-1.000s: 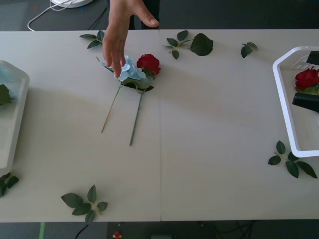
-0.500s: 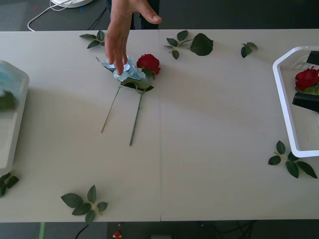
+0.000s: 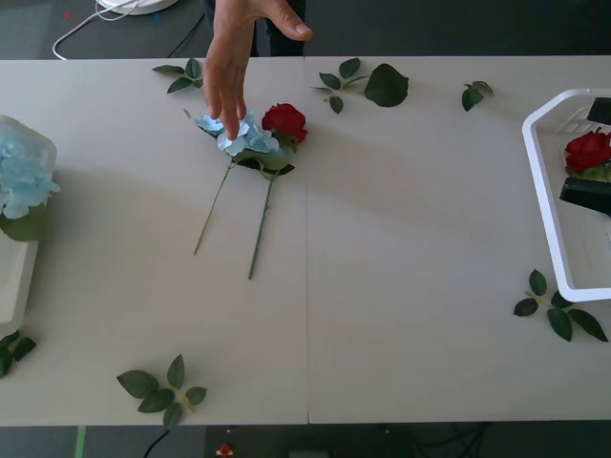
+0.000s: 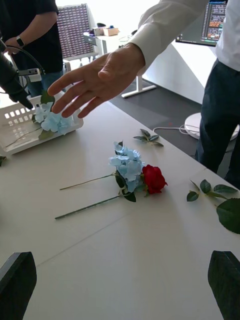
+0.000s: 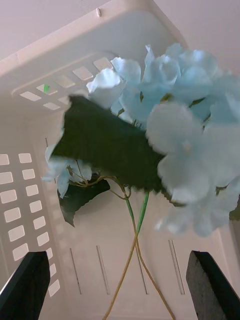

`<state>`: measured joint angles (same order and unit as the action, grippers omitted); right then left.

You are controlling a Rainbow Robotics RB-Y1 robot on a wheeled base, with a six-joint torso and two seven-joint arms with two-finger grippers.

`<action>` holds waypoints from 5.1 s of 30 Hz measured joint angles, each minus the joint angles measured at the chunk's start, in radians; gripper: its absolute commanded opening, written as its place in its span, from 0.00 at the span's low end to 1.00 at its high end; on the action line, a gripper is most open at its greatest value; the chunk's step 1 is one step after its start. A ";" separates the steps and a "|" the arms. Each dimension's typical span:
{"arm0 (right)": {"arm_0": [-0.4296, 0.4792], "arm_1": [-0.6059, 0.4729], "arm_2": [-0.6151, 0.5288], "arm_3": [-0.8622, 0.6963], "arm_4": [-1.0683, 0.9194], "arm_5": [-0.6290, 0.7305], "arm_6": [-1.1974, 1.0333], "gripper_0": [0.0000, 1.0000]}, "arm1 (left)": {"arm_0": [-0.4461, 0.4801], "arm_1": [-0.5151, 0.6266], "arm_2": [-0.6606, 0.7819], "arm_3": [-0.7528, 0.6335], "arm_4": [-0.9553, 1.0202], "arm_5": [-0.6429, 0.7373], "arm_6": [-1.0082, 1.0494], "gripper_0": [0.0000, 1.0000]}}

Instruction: Place the red flowers into the right box and the blue flowers into the left box. If a person shows an open palm, hand one flower to the person first, then continue sorting.

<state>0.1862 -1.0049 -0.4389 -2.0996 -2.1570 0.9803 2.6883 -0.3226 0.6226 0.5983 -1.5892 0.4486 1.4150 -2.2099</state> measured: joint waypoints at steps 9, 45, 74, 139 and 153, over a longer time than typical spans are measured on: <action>0.000 0.000 0.000 0.000 0.000 0.000 0.000 1.00 | 0.000 0.000 0.000 0.000 0.000 0.000 0.000 0.79; 0.000 0.000 0.000 0.001 0.000 0.000 0.000 1.00 | -0.146 0.001 -0.024 -0.016 0.024 0.370 0.000 0.78; 0.001 0.000 0.000 0.003 -0.002 -0.001 0.000 1.00 | -0.522 -0.102 -0.893 0.565 0.196 -0.155 0.377 0.78; 0.002 0.000 0.000 0.004 -0.002 -0.001 0.000 1.00 | -0.593 -0.212 -0.979 0.760 0.203 -0.354 0.361 0.00; 0.003 0.000 0.001 0.004 -0.004 -0.002 0.000 1.00 | -0.239 -0.061 -0.450 -0.044 0.168 0.181 0.359 0.00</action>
<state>0.1891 -1.0049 -0.4383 -2.0952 -2.1606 0.9788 2.6883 -0.5618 0.5615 0.1487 -1.6335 0.6168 1.5964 -1.8509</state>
